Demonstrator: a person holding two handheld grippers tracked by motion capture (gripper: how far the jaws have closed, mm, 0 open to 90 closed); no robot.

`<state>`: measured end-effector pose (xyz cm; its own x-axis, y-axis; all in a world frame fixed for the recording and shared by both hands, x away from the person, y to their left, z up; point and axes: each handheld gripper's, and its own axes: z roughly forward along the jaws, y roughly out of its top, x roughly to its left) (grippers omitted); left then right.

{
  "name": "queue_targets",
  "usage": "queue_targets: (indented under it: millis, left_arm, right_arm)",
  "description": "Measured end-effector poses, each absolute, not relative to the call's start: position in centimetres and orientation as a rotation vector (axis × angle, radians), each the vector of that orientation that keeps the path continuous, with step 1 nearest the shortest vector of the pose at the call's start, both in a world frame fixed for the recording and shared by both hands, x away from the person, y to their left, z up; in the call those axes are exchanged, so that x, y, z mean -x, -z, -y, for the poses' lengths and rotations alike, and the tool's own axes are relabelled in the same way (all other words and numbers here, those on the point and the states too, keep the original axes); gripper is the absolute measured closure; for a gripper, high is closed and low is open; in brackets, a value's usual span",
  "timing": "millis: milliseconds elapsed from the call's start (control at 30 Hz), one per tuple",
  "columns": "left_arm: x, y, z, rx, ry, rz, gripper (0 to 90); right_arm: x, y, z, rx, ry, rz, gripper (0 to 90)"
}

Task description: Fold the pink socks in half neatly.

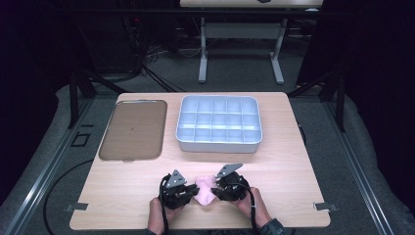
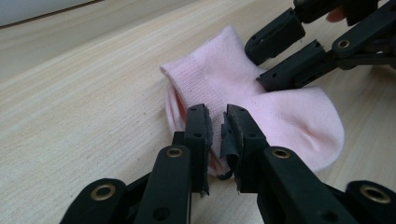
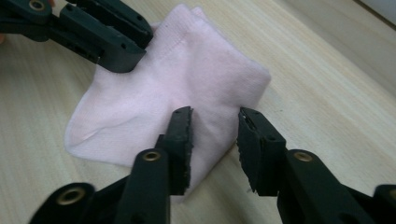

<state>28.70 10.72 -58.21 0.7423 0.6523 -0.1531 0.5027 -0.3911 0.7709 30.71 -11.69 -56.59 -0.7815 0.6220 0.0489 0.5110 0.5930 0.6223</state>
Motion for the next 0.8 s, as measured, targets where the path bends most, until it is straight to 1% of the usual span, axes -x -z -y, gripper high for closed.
queue_targets:
  millis: [33, 67, 100, 133, 167, 200, 233, 333, 500, 633, 733, 800]
  left_arm:
    - [-28.7, 58.2, -10.7, -2.08, -0.223, -0.865, 79.3]
    - [-28.7, 58.2, -10.6, -2.085, -0.236, -0.863, 79.5]
    - [-28.7, 58.1, -10.5, -2.088, -0.239, -0.865, 79.5]
    - [-28.7, 58.2, -10.5, -2.087, -0.238, -0.866, 79.5]
    - [-28.7, 58.2, -10.5, -2.082, -0.237, -0.867, 79.5]
    - [-28.7, 58.2, -10.5, -2.078, -0.231, -0.873, 79.5]
    - [-28.7, 58.2, -10.5, -2.078, -0.231, -0.873, 79.5]
    - [-28.8, 58.2, -10.5, -2.081, -0.228, -0.867, 79.4]
    - [-28.9, 58.3, -10.7, -2.064, -0.219, -0.875, 78.5]
    - [-29.0, 58.3, -10.7, -2.06, -0.21, -0.881, 77.3]
    - [-29.3, 58.2, -10.8, -2.048, -0.192, -0.91, 70.8]
    - [-29.3, 58.2, -10.9, -2.041, -0.195, -0.919, 69.5]
  right_arm:
    - [-30.7, 56.6, 11.7, -0.95, -0.95, -2.646, 60.6]
    - [-30.5, 56.2, 12.0, -0.978, -1.001, -2.629, 56.9]
    - [-30.5, 56.2, 12.0, -0.978, -1.001, -2.629, 56.9]
    - [-30.4, 56.0, 12.2, -0.988, -1.031, -2.621, 54.4]
    - [-30.3, 55.7, 12.3, -1.005, -1.067, -2.598, 51.7]
    - [-30.1, 55.4, 12.3, -1.019, -1.076, -2.582, 44.5]
    - [-30.1, 55.4, 12.3, -1.019, -1.076, -2.582, 44.5]
    - [-30.2, 55.8, 11.8, -1.009, -1.037, -2.598, 38.9]
    - [-30.2, 57.0, 11.5, -1.048, -0.963, -2.601, 38.1]
    - [-30.2, 57.2, 11.8, -1.075, -0.968, -2.593, 38.7]
    - [-30.1, 57.2, 11.7, -1.075, -0.951, -2.589, 38.5]
    - [-30.1, 57.2, 11.7, -1.073, -0.954, -2.586, 38.5]
